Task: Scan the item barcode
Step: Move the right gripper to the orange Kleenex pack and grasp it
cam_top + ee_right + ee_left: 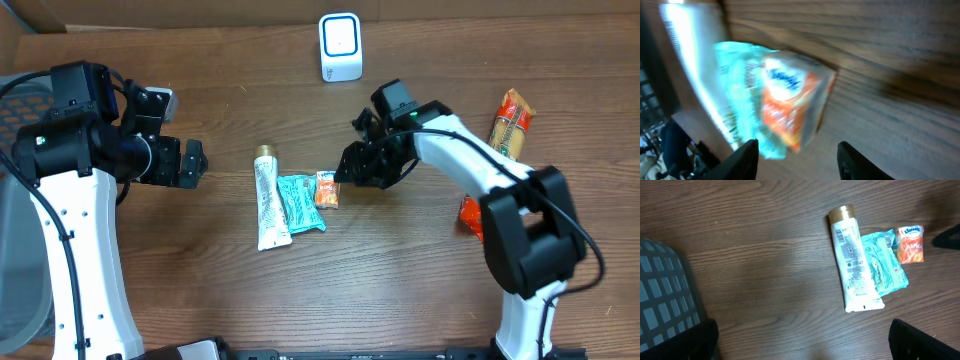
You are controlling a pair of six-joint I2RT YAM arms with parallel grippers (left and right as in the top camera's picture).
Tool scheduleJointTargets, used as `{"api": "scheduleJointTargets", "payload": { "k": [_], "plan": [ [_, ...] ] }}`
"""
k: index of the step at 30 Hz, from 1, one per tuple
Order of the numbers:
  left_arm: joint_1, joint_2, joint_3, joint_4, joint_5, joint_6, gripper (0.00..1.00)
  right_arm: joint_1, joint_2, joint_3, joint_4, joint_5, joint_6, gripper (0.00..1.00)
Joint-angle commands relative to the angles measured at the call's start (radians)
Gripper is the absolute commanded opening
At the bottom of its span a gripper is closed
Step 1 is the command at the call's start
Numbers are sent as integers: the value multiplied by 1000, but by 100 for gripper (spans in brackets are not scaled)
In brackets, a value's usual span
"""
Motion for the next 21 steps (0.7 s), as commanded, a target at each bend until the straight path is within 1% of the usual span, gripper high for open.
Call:
{"api": "scheduleJointTargets", "payload": {
  "k": [1, 4, 6, 15, 17, 19, 21],
  "plan": [
    [-1, -9, 5, 1, 12, 0, 100, 10, 70, 18, 38, 8, 66, 50],
    [-1, -9, 5, 1, 12, 0, 100, 10, 93, 18, 62, -8, 73, 46],
    [-1, -9, 5, 1, 12, 0, 100, 10, 99, 18, 64, -16, 73, 45],
    [-1, -9, 5, 1, 12, 0, 100, 21, 101, 18, 76, -37, 77, 45],
    [-1, -9, 5, 1, 12, 0, 99, 31, 103, 18, 78, -36, 96, 45],
    [-1, -9, 5, 1, 12, 0, 100, 44, 105, 18, 87, -35, 100, 43],
    [-1, -9, 5, 1, 12, 0, 100, 57, 105, 18, 92, -8, 119, 39]
  ]
}}
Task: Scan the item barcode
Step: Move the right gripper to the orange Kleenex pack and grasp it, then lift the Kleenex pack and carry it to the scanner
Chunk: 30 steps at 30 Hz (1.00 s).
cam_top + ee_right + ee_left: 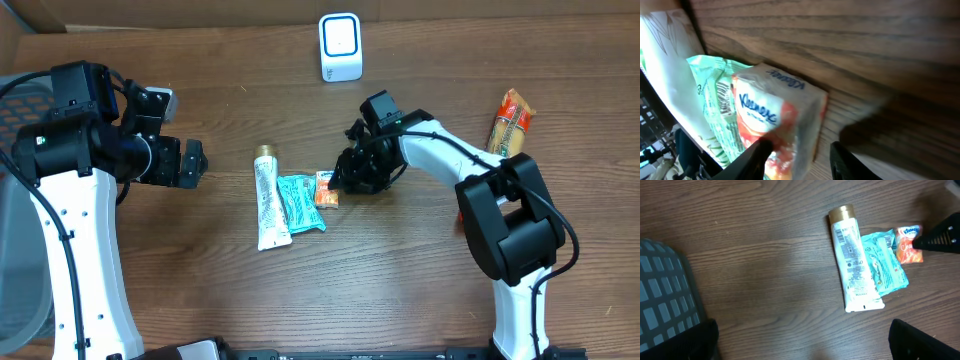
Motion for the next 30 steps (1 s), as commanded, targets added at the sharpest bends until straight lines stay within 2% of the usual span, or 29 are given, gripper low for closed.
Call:
{"api": "scheduleJointTargets", "payload": {
  "k": [1, 5, 6, 10, 15, 18, 20, 26, 30],
  "plan": [
    [-1, -9, 5, 1, 12, 1, 100, 35, 11, 18, 9, 53, 63, 32],
    [-1, -9, 5, 1, 12, 0, 100, 41, 11, 18, 10, 62, 66, 6],
    [-1, -9, 5, 1, 12, 0, 100, 41, 11, 18, 9, 61, 66, 4],
    [-1, -9, 5, 1, 12, 0, 99, 25, 9, 18, -7, 6, 43, 4],
    [-1, -9, 5, 1, 12, 0, 100, -60, -44, 20, -66, -249, -121, 4],
    [-1, -9, 5, 1, 12, 0, 100, -141, -113, 20, -117, -496, -266, 4],
    [-1, -9, 5, 1, 12, 0, 100, -187, -155, 20, -146, -587, -310, 4],
    [-1, -9, 5, 1, 12, 0, 100, -297, -282, 20, -180, -658, -317, 4],
    [-1, -9, 5, 1, 12, 0, 100, -364, -349, 24, -167, -808, -317, 4]
  ]
}}
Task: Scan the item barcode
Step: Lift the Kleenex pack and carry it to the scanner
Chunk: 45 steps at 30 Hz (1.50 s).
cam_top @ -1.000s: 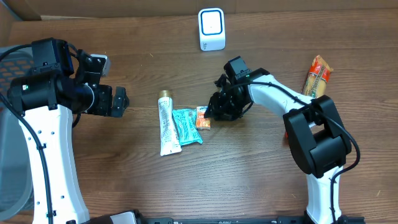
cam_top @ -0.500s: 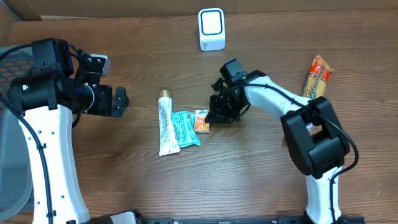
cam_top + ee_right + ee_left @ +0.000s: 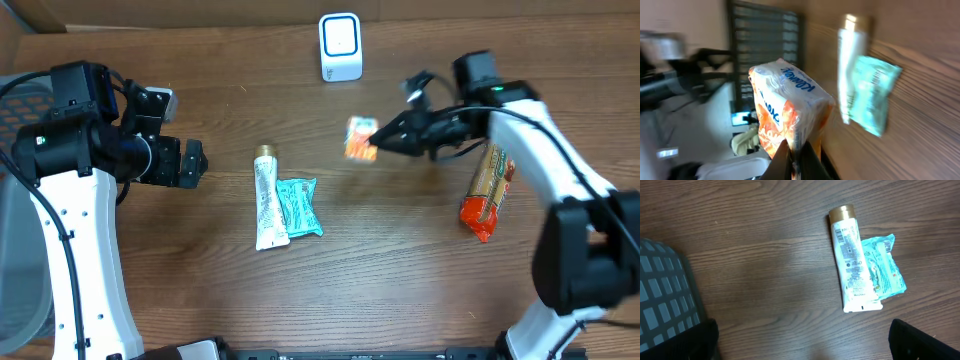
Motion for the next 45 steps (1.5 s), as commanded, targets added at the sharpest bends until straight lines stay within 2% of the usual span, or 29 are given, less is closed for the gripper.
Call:
{"api": "scheduleJointTargets", "payload": {
  "k": [1, 3, 11, 16, 18, 21, 22, 23, 24, 25, 31, 36, 42, 45],
  "plan": [
    [-1, -9, 4, 1, 12, 0, 100, -53, -73, 25, 19, -231, -31, 4],
    [-1, -9, 4, 1, 12, 0, 100, -82, -91, 26, 53, -321, -6, 4],
    [-1, -9, 4, 1, 12, 0, 100, -121, -142, 27, 167, -321, 141, 4],
    [-1, -9, 4, 1, 12, 0, 100, -120, -144, 27, 406, -321, 350, 4],
    [-1, -9, 4, 1, 12, 1, 100, -111, -144, 27, 640, -321, 550, 3],
    [-1, -9, 4, 1, 12, 0, 100, -84, -144, 27, 1108, -322, 913, 3],
    [-1, -9, 4, 1, 12, 1, 100, -74, -143, 27, 1315, -321, 1059, 3],
    [-1, -9, 4, 1, 12, 0, 100, -61, -133, 43, 1675, -321, 1318, 3],
    [-1, -9, 4, 1, 12, 0, 100, -61, -115, 85, 1898, -321, 1496, 3],
    [-1, -9, 4, 1, 12, 0, 100, -61, -109, 109, 1928, -320, 1528, 3],
    [-1, -9, 4, 1, 12, 0, 100, -61, -97, 150, 1745, -320, 1403, 3],
    [-1, -9, 4, 1, 12, 0, 100, -66, -94, 150, 1687, -293, 1380, 4],
    [-1, -9, 4, 1, 12, 0, 100, -67, -50, 150, 1603, -297, 1229, 4],
    [-1, -9, 4, 1, 12, 0, 100, -36, -3, 150, 1484, -283, 1114, 4]
  ]
}}
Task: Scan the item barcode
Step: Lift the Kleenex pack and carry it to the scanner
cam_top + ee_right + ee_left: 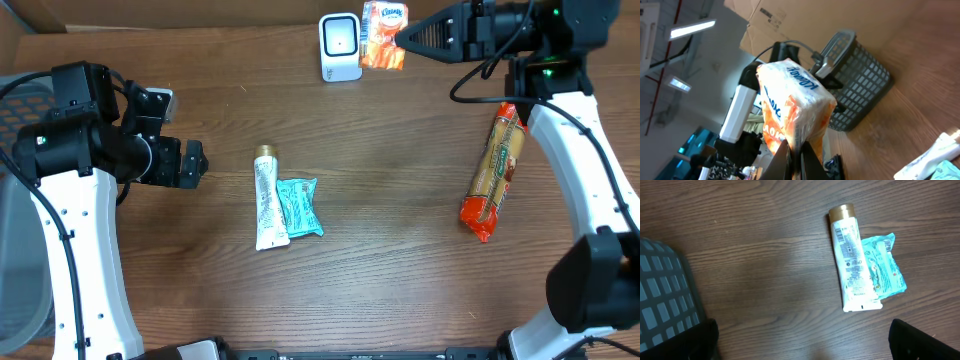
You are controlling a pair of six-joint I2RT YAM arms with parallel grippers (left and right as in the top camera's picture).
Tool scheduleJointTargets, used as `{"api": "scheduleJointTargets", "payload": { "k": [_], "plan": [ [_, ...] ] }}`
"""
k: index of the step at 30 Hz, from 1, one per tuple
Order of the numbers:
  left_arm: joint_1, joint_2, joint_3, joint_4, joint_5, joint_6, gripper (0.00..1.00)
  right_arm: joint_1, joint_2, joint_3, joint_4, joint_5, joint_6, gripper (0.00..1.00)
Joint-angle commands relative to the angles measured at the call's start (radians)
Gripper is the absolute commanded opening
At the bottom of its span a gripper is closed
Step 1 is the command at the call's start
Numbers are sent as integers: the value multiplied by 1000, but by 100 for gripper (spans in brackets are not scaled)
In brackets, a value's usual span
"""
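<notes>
An orange and white Kleenex tissue pack (383,21) hangs in the air at the far edge of the table, right beside the white barcode scanner (340,46). My right gripper (402,36) is shut on the pack, which fills the right wrist view (792,107). My left gripper (193,163) stands open at the left, well away from the pack, with only its finger tips (912,342) showing in its own view.
A white tube with a gold cap (266,200) and a teal packet (300,205) lie side by side mid-table. An orange snack bag (495,170) lies at the right. A dark mesh basket (665,295) sits at the left edge.
My right gripper has carried the tissue pack from above mid-table, right of the scanner's front, up to the far edge next to the scanner. The left arm has not moved.
The tissue pack lay beside the teal packet with my right gripper open next to it. Then the open fingers stood around the pack. After that the pack was held clear of the table, and now it is beside the scanner.
</notes>
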Motion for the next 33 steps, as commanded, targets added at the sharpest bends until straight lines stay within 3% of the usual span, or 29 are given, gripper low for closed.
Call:
{"api": "scheduleJointTargets", "payload": {
  "k": [1, 12, 17, 19, 23, 29, 33],
  "plan": [
    [-1, -9, 8, 2, 12, 0, 100, 33, 69, 10, -115, 12, -184, 4],
    [-1, -9, 8, 1, 12, 0, 100, 44, 111, 39, -949, 479, -846, 4],
    [-1, -9, 8, 1, 12, 0, 100, 94, 112, 283, -1405, 959, -1120, 4],
    [-1, -9, 8, 1, 12, 0, 100, 137, 112, 389, -1489, 1133, -1175, 4],
    [-1, -9, 8, 1, 12, 0, 100, 257, 112, 560, -1504, 1505, -1275, 4],
    [-1, -9, 8, 2, 12, 0, 100, 426, 167, 571, -1339, 1932, -1518, 4],
    [-1, -9, 8, 1, 12, 0, 100, 449, 275, 571, -1237, 1983, -1775, 4]
  ]
}}
